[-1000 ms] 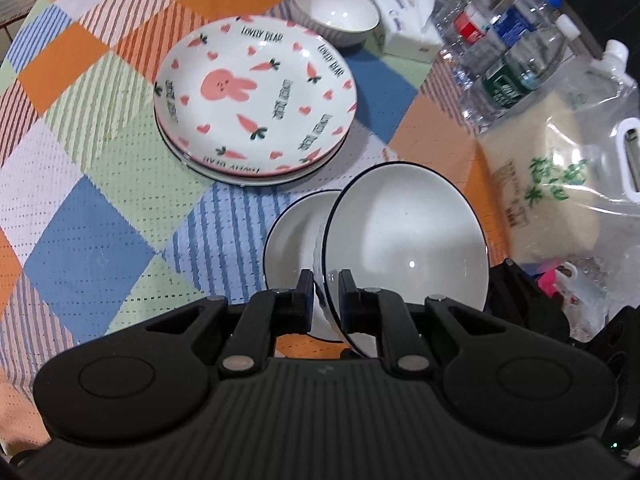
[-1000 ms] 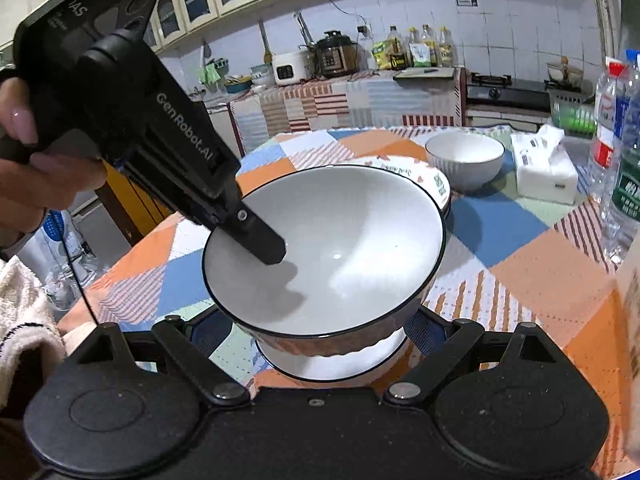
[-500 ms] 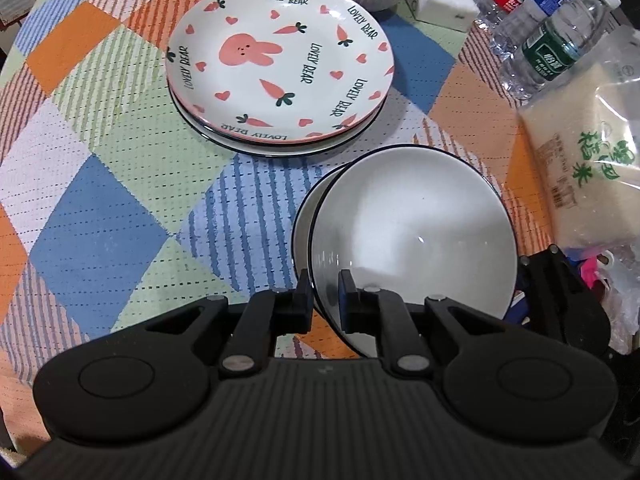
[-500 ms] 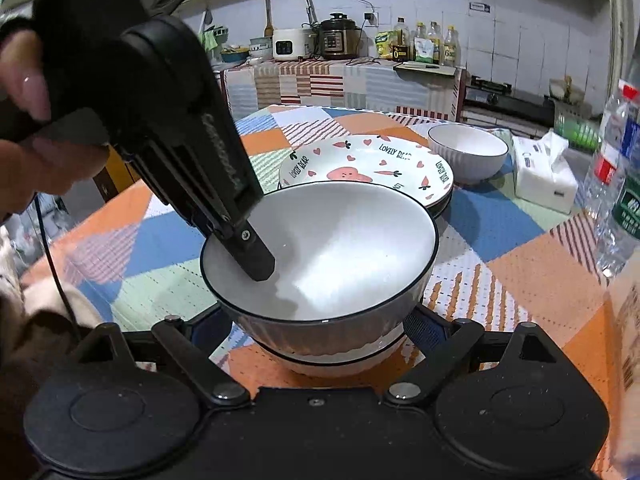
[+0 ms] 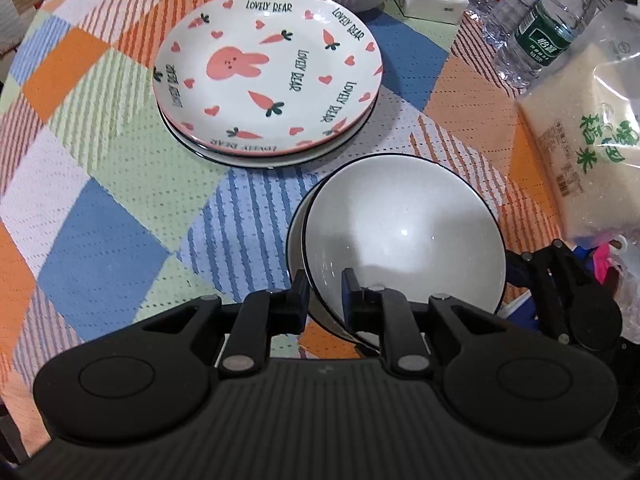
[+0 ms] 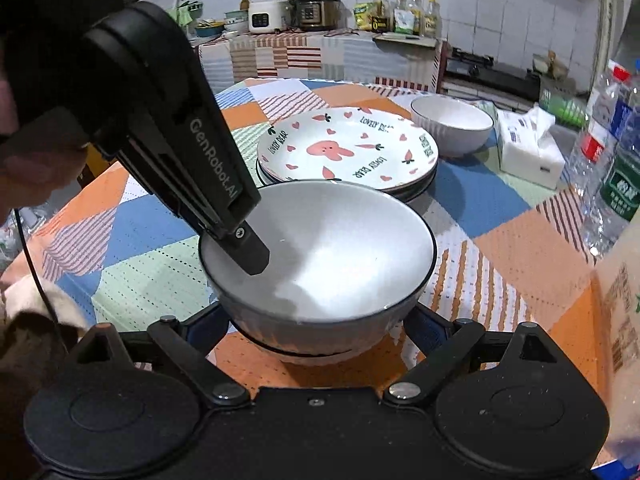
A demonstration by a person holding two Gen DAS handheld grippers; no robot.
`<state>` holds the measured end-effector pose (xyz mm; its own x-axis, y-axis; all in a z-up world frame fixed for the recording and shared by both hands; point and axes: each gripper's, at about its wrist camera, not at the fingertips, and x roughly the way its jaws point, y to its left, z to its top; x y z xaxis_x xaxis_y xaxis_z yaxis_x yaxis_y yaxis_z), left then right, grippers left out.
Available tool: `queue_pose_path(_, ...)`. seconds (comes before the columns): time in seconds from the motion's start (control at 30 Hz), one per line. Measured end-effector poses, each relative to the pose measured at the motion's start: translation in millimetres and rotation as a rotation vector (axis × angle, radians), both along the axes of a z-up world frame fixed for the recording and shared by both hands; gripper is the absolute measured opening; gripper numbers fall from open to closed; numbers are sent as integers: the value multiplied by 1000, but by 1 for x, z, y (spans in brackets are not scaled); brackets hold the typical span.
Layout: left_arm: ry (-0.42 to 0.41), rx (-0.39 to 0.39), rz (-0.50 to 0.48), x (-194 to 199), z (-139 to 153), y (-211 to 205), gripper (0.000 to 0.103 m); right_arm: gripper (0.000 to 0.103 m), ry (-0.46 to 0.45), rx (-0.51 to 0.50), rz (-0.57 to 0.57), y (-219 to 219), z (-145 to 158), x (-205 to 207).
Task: Organize plates and bowls
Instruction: 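Lower the second bowl into the first bowl and open the right gripper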
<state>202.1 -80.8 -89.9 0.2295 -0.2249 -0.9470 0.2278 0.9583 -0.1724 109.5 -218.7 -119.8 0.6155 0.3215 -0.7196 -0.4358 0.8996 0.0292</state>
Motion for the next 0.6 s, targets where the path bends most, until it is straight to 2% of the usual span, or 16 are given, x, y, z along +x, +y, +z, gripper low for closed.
queue_pose_path(0.13, -40, 66, -10, -1, 2, -4, 17, 96, -5, -2, -2, 2, -1, -1)
queue_pose_path(0.33, -38, 63, -10, 0, -4, -1, 18, 98, -22, -22, 7, 6, -3, -4)
queue_pose_path(0.4, -31, 61, -7, 0, -6, 0, 21, 98, -23, -24, 8, 5, -3, -4)
queue_pose_path(0.47, -28, 42, 0, 1, -4, 5, 22, 97, -25, -31, 10, 5, -2, -5)
queue_pose_path(0.53, -20, -37, 38, 3, 0, 15, 23, 97, -35, -34, 16, 3, 1, -7)
queue_pose_path(0.6, -16, -80, 70, 5, 4, 24, 24, 97, -40, -22, 17, -1, 5, -9)
